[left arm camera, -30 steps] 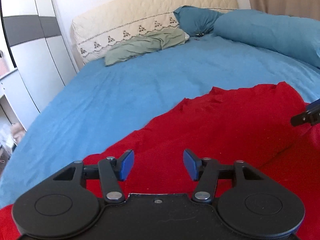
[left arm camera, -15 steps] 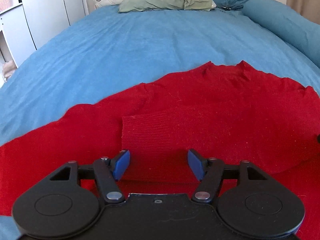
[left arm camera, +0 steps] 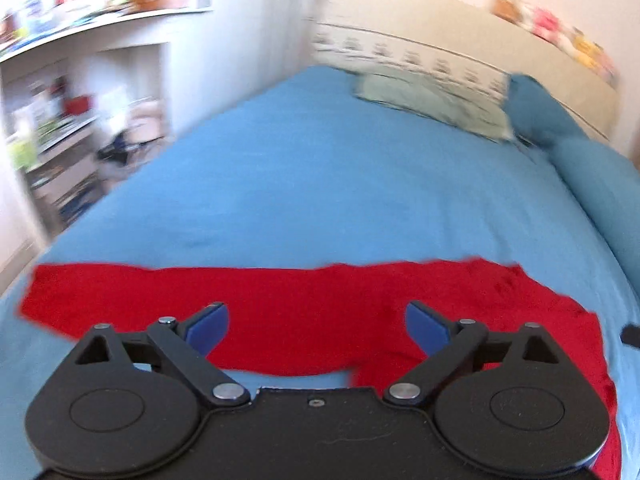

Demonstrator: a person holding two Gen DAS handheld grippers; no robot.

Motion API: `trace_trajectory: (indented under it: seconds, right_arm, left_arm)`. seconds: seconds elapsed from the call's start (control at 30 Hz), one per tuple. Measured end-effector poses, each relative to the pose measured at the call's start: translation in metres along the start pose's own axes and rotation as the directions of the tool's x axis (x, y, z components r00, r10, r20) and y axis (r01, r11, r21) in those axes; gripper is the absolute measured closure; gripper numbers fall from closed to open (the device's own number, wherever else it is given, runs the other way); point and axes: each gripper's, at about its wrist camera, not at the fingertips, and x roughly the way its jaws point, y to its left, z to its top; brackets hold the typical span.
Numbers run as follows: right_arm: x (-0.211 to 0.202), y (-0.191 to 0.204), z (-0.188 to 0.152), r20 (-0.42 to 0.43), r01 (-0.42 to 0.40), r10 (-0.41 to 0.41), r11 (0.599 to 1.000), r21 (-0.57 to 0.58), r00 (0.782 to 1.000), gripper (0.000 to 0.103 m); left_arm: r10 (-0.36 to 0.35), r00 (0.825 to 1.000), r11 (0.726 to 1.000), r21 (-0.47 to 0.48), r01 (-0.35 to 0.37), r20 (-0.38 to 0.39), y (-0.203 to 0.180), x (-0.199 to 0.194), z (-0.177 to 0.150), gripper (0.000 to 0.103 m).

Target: Fold small clothes

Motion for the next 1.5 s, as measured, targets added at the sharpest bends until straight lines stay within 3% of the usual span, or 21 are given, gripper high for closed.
trace_trajectory:
  seconds: [0.13,0.23,0.37,0.5,0.63,0.73,0.83,0.9,1.03,1.13,1.33,1.5]
  right_arm:
    - [0.005,0.056,0.001,-0.026,-0.006,0.007,0.999,0.046,1.000,0.000]
    - [0.018,0.097,-0.005,-0.048,0.002,0.002,0.997,0.082,0.999,0.000]
    - [0.037,0.141,-0.016,-0.059,0.006,0.001,0.993,0.116,0.998,0.000]
    - [0.058,0.173,-0.030,-0.100,0.031,-0.019,0.991,0.128,0.995,0.000]
    - [0.070,0.190,-0.038,-0.116,0.041,-0.025,0.989,0.142,0.993,0.000]
    - [0.075,0.191,-0.041,-0.109,0.034,-0.019,0.990,0.137,0.994,0.000]
    - [0.082,0.190,-0.043,-0.103,0.021,-0.009,0.992,0.123,0.995,0.000]
    - [0.086,0.186,-0.043,-0.097,0.020,-0.008,0.993,0.115,0.995,0.000]
    - [0.087,0.177,-0.043,-0.082,0.004,0.005,0.994,0.109,0.997,0.000]
    - [0.085,0.164,-0.040,-0.067,0.002,0.005,0.996,0.093,0.998,0.000]
    - [0.070,0.113,-0.025,-0.020,-0.007,0.010,0.992,0.124,1.000,0.000]
    - [0.052,0.043,-0.014,0.014,0.011,-0.013,0.988,0.155,1.000,0.000]
  left_arm:
    - [0.064,0.997,0.990,-0.126,-0.068,-0.040,0.074,0.003,0.003,0.006]
    - [0.104,0.992,0.979,-0.169,-0.113,-0.067,0.132,0.012,-0.001,0.009]
    - [0.127,0.984,0.962,-0.227,-0.153,-0.125,0.197,0.043,-0.011,0.028]
    - [0.096,0.979,0.942,-0.303,-0.147,-0.178,0.244,0.075,-0.022,0.047]
    - [0.090,0.982,0.934,-0.330,-0.141,-0.164,0.259,0.095,-0.030,0.052]
    - [0.124,0.982,0.936,-0.312,-0.164,-0.145,0.250,0.097,-0.026,0.057]
    - [0.152,0.979,0.930,-0.317,-0.188,-0.135,0.253,0.101,-0.024,0.075]
    - [0.164,0.978,0.924,-0.328,-0.199,-0.129,0.256,0.103,-0.024,0.096]
    - [0.202,0.974,0.933,-0.280,-0.224,-0.105,0.243,0.097,-0.016,0.098]
    - [0.208,0.977,0.952,-0.222,-0.212,-0.042,0.220,0.082,-0.002,0.098]
    - [0.100,0.986,0.995,0.013,-0.102,0.137,0.113,0.033,0.039,0.098]
    - [-0.095,0.978,0.978,0.203,0.056,0.188,-0.017,0.013,0.046,0.098]
